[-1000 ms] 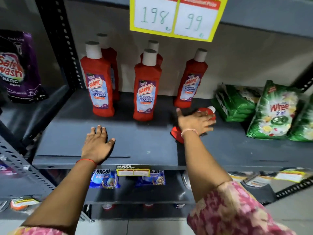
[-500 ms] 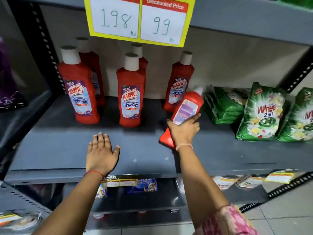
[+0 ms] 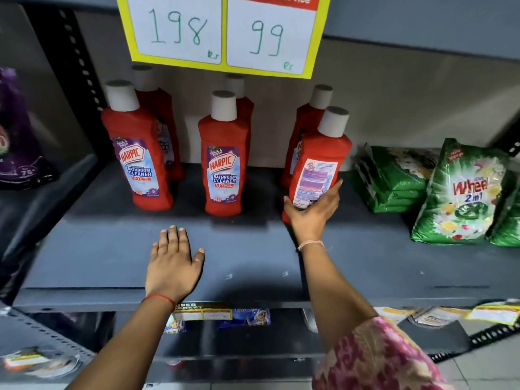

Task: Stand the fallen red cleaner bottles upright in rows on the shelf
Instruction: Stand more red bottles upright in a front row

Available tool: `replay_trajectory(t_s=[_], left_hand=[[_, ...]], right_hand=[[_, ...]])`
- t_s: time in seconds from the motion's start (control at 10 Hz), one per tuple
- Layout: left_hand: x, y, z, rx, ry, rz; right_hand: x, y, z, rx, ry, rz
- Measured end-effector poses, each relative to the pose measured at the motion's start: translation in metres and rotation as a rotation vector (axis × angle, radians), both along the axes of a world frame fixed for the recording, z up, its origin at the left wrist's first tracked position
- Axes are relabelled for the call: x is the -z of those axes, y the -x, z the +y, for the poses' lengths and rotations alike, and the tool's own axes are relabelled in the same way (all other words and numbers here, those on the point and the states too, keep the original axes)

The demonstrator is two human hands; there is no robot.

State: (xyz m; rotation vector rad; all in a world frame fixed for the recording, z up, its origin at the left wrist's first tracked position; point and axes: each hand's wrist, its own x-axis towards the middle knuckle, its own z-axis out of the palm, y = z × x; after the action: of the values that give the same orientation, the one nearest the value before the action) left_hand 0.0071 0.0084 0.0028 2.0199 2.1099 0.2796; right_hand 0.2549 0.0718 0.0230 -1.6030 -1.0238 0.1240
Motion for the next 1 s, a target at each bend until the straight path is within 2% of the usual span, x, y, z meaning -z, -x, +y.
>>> replay_trajectory(t_s=[0.1, 0.2, 0.4, 0.5, 0.6, 0.7, 0.8, 1.0], left_hand=[[0.0, -0.004, -0.007, 0.022, 0.009, -0.005], [-0.001, -0.006, -0.004, 0.023, 0.008, -0.014], [0.002, -0.001, -0.001, 0.013, 0.025, -0.008], [0.002, -0.001, 0.003, 0.011, 0.028, -0.005], [0.001, -0.001, 0.005, 0.008, 0.027, -0.009], [0.0, 0.0, 0.005, 0.0, 0.021, -0.005], [0.0, -0.001, 0.005, 0.032, 0.017, -0.009], [0.0, 0.0, 0.004, 0.115, 0.017, -0.021]], right_hand=[[0.004, 0.007, -0.013, 0.208, 0.131, -0.025], [0.002, 0.011, -0.01, 0.259, 0.181, 0.01], [0.011, 0.011, -0.012, 0.036, 0.159, 0.1], [0.011, 0.006, -0.012, 0.077, 0.204, 0.065], [0.01, -0.006, -0.014, -0.016, 0.154, 0.137], [0.011, -0.026, -0.014, -0.225, 0.134, 0.347], [0.011, -0.043, -0.007, -0.371, 0.19, 0.433], [0.01, -0.065, 0.01, -0.42, 0.35, 0.373]])
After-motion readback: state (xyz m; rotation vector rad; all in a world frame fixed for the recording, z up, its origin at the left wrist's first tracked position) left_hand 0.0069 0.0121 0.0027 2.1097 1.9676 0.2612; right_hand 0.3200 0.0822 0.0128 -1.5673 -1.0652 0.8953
